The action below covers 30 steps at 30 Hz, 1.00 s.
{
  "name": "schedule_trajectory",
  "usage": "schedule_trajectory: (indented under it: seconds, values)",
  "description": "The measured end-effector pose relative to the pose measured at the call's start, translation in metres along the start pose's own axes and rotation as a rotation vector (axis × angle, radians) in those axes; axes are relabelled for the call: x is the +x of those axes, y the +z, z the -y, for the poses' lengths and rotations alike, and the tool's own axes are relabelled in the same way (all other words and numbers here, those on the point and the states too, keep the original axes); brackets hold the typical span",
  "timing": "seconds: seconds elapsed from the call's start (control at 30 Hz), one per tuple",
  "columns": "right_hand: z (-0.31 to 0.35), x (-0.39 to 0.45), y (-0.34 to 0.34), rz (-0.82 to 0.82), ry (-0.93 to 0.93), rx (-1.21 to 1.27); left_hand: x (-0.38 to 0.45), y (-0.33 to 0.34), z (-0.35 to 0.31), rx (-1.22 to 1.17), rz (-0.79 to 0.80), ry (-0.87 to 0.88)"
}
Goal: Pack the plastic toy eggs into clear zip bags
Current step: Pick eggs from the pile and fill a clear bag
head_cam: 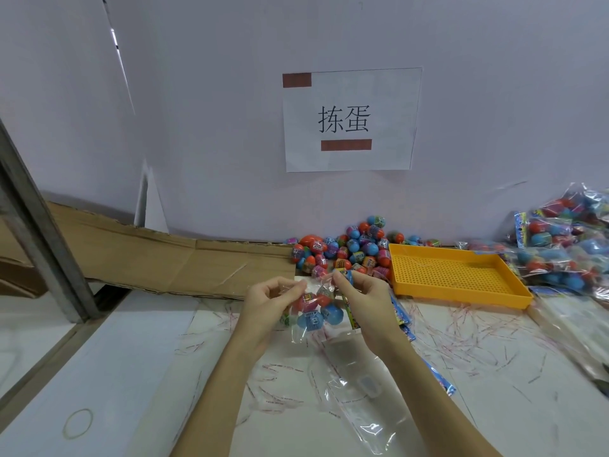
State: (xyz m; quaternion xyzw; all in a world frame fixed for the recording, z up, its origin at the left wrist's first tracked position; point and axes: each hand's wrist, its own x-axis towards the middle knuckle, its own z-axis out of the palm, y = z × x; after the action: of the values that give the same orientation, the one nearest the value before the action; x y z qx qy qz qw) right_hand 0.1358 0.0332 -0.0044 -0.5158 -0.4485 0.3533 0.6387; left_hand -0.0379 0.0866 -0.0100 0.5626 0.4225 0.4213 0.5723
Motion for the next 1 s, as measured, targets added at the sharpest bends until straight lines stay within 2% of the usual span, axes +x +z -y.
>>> schedule_trajectory:
  seconds: [0.3,0.53,0.63,0.73,0.9,1.0]
  values:
    - [0.000,0.003,-0.006,-0.015,-0.139,-0.123,-0.001,-0.003,-0.002,-0.084,0.058,-0.003]
    - [-0.004,0.003,-0.001,-0.154,-0.308,-0.382,-0.001,-0.005,-0.003,-0.068,-0.034,-0.013]
    - [-0.005,0.002,-0.002,-0.137,-0.355,-0.530,-0.002,-0.005,-0.005,-0.086,-0.061,-0.026]
    - [-0.004,0.005,-0.005,-0.091,-0.276,-0.474,-0.003,-0.005,-0.006,-0.110,-0.036,-0.054]
    - [0.004,0.007,-0.011,-0.031,-0.138,-0.275,-0.005,-0.006,-0.009,-0.156,0.104,-0.083]
    - [0.010,0.001,-0.014,0.104,-0.029,-0.127,-0.009,-0.006,-0.010,-0.050,0.255,-0.110]
